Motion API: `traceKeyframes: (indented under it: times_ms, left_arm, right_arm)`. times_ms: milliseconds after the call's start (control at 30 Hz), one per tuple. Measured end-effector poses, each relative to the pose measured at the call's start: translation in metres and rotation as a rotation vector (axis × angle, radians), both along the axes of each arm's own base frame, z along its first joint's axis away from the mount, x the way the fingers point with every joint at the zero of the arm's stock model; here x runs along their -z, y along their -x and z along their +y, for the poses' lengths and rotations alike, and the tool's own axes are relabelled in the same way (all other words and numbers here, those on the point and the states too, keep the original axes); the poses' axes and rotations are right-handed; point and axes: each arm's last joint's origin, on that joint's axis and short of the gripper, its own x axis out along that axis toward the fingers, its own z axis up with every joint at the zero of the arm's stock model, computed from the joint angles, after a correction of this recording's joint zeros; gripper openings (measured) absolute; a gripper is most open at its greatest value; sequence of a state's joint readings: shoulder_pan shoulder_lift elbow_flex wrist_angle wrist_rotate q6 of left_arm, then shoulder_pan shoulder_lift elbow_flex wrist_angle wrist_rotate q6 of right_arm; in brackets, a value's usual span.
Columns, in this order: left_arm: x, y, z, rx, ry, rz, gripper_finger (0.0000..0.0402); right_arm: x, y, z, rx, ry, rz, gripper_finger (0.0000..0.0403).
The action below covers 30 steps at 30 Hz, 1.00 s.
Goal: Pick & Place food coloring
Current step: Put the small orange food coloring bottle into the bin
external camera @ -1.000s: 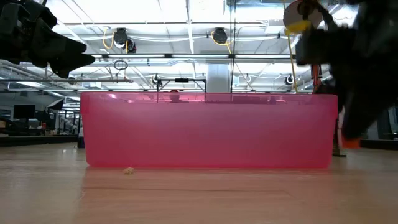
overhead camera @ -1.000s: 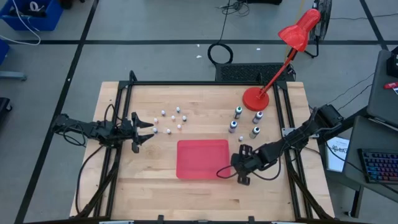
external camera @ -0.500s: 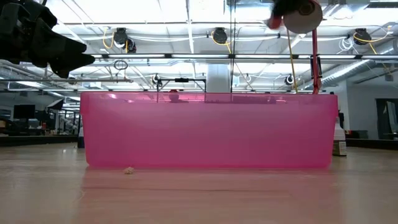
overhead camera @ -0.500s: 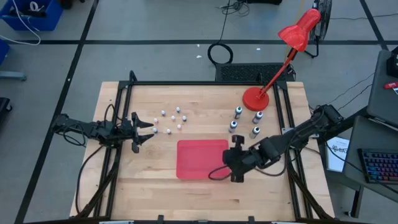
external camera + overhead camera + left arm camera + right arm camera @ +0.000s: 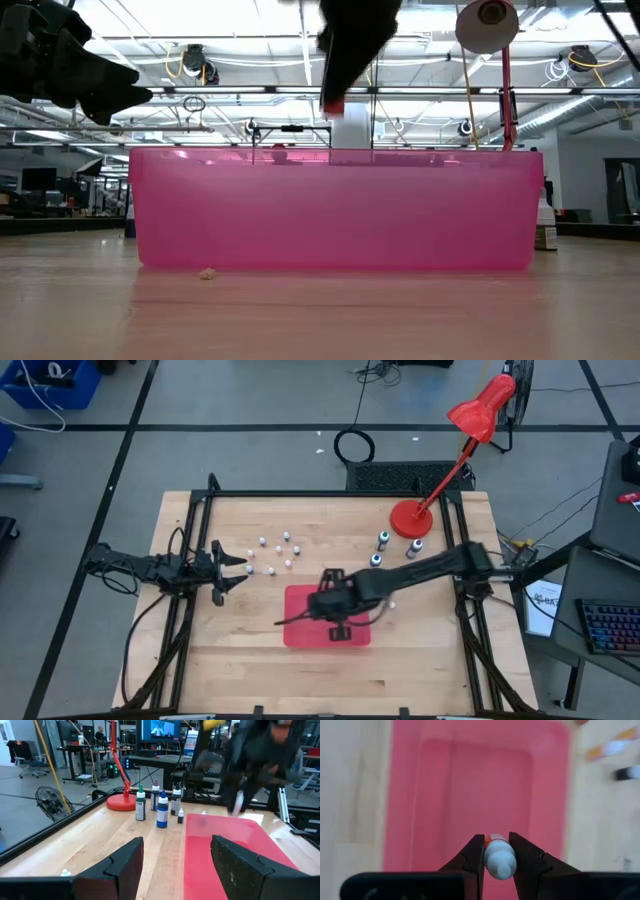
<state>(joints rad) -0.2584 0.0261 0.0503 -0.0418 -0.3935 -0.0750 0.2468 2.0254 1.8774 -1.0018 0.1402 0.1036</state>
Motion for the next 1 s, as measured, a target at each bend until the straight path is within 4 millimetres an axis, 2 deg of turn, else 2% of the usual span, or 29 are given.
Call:
traceKeyframes:
  times_ms: [133, 233, 433, 567, 700, 1000]
  left_arm:
    - [0.0, 0.0, 0.0, 0.0, 0.0, 0.0, 0.0232]
    - [0.0, 0.0, 0.0, 0.0, 0.0, 0.0, 0.0232]
    - [0.0, 0.0, 0.0, 0.0, 0.0, 0.0, 0.0232]
    - [0.0, 0.0, 0.0, 0.0, 0.0, -0.001, 0.0232]
    - [0.0, 0.0, 0.0, 0.0, 0.0, -0.001, 0.0232]
    - [0.0, 0.0, 0.0, 0.0, 0.0, -0.001, 0.0232]
  right_arm:
    - [0.045, -0.016, -0.003, -0.03, -0.034, 0.088, 0.0058]
    - [0.07, -0.023, -0.003, -0.036, -0.029, 0.103, 0.0058]
    - [0.098, -0.031, -0.001, -0.044, -0.037, 0.047, 0.0058]
    - [0.108, -0.032, -0.001, -0.053, -0.045, -0.003, 0.0058]
    - [0.109, -0.032, -0.002, -0.057, -0.041, -0.001, 0.0059]
    - [0.104, -0.03, -0.001, -0.034, -0.05, -0.009, 0.017]
